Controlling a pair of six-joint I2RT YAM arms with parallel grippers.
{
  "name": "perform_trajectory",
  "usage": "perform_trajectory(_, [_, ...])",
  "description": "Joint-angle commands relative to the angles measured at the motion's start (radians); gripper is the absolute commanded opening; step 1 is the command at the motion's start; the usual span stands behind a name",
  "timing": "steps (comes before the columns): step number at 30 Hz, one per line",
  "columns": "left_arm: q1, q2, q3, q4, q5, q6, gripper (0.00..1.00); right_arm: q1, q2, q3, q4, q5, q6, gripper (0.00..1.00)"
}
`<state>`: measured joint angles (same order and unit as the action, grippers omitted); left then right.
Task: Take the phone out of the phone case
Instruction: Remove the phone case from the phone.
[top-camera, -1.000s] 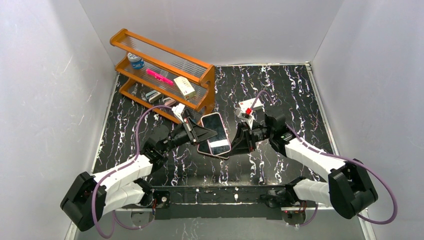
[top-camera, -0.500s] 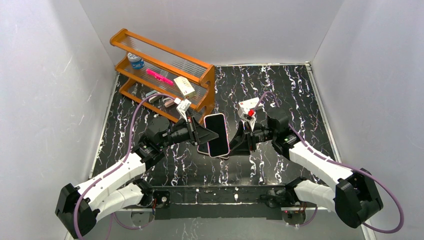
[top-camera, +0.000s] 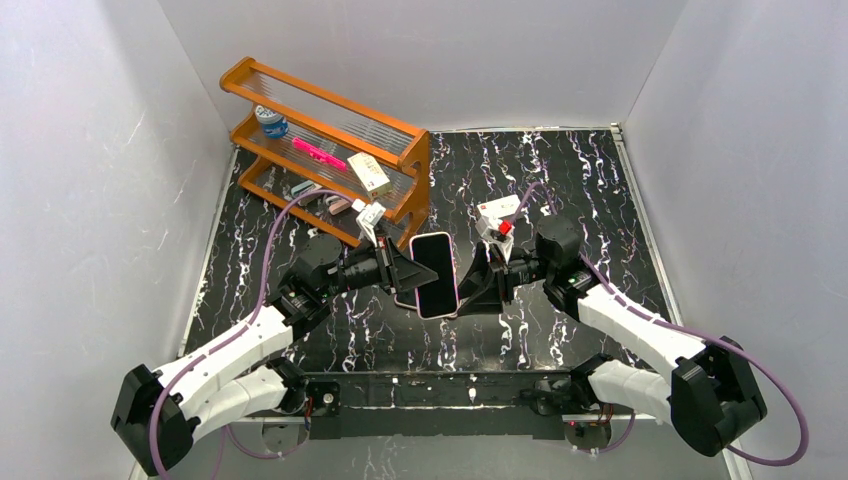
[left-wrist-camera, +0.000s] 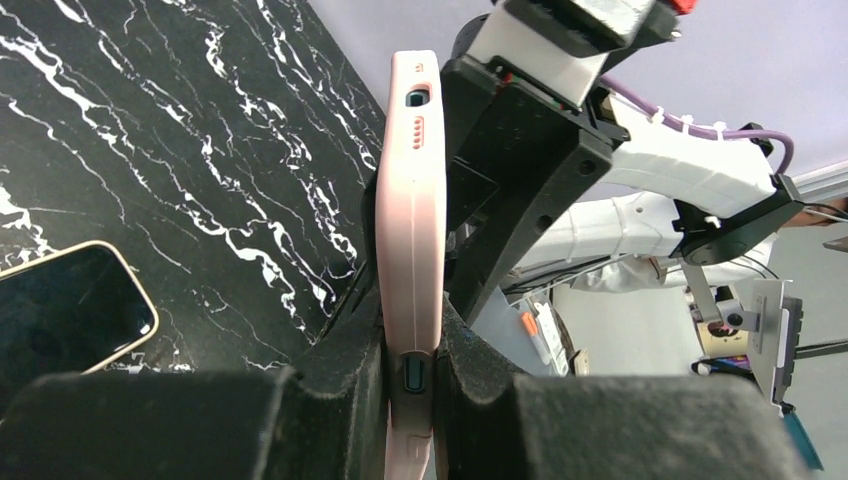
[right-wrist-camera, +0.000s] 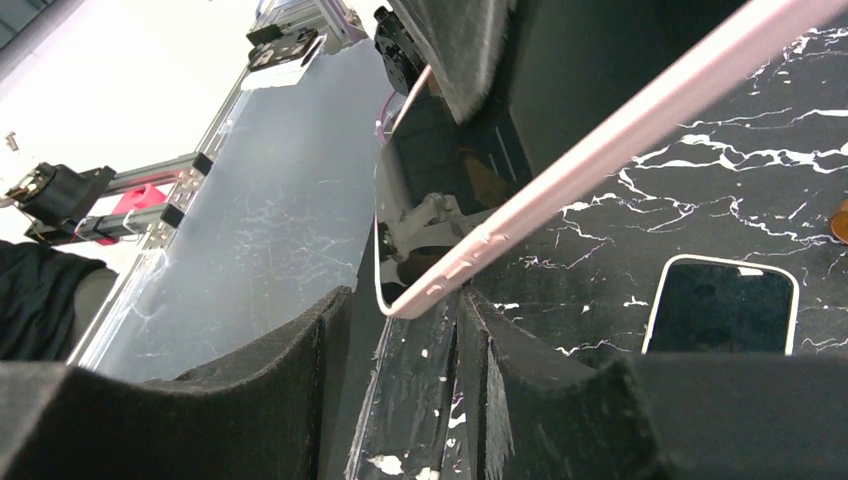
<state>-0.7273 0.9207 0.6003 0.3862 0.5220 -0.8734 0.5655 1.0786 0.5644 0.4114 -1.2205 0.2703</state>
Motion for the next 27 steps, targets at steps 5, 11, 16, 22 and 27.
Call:
perform_trajectory(5, [-0.004,-0.024,-0.007,0.061,-0.038,-0.016,0.00,0.015,-0.014,0.007,0.069,-0.034,0.008,0.51])
perform_trajectory(11, [-0.004,-0.029,-0.054,0.148,-0.066,-0.091,0.00,0.023,0.005,0.003,0.070,-0.035,0.000,0.46])
perform_trajectory(16, [-0.003,-0.026,-0.072,0.190,-0.047,-0.126,0.00,0.027,0.012,0.009,0.071,-0.024,-0.009,0.34])
perform_trajectory(22, [-0.004,-0.029,-0.084,0.197,-0.059,-0.176,0.00,0.035,0.013,-0.004,0.082,0.007,-0.036,0.15])
perform_trajectory(27, [-0.004,-0.020,-0.111,0.226,-0.080,-0.257,0.00,0.067,-0.004,-0.026,0.099,0.029,-0.160,0.01])
